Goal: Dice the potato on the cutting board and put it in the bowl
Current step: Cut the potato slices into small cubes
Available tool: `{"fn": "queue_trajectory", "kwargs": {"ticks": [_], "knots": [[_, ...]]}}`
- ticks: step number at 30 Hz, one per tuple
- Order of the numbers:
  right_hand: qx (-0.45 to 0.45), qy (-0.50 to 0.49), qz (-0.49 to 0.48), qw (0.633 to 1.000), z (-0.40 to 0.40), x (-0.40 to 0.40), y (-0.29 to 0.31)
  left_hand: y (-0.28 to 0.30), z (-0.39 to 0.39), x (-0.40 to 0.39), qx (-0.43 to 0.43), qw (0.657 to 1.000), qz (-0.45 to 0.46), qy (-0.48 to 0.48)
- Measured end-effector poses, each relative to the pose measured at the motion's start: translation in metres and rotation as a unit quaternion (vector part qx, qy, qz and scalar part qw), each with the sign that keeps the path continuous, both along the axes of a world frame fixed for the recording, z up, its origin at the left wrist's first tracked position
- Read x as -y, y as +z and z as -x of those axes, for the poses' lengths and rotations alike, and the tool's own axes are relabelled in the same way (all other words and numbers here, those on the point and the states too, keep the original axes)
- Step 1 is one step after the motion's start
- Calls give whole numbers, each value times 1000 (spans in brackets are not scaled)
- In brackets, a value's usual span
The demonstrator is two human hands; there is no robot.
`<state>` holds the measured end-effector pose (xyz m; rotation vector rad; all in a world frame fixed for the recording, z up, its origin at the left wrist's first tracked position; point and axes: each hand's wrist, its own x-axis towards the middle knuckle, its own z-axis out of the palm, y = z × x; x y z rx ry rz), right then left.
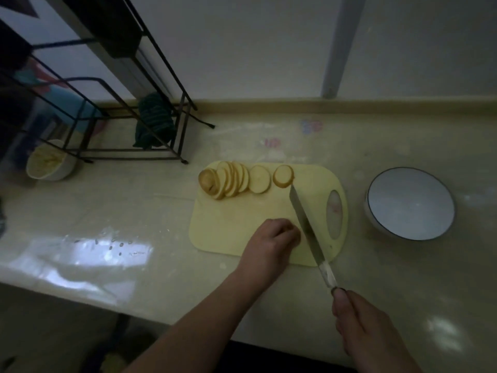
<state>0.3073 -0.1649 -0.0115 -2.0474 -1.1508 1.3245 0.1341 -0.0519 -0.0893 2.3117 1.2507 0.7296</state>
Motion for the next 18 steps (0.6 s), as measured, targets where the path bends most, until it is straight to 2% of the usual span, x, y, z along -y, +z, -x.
{"fn": "queue_trajectory", "kwargs": {"ticks": [11,18], "knots": [[6,126,17,992,-27,-35,7,2,-14,0,-16,999,-31,42],[-16,231,8,973,-43,-64,7,6,-14,5,-28,991,-2,135]]}}
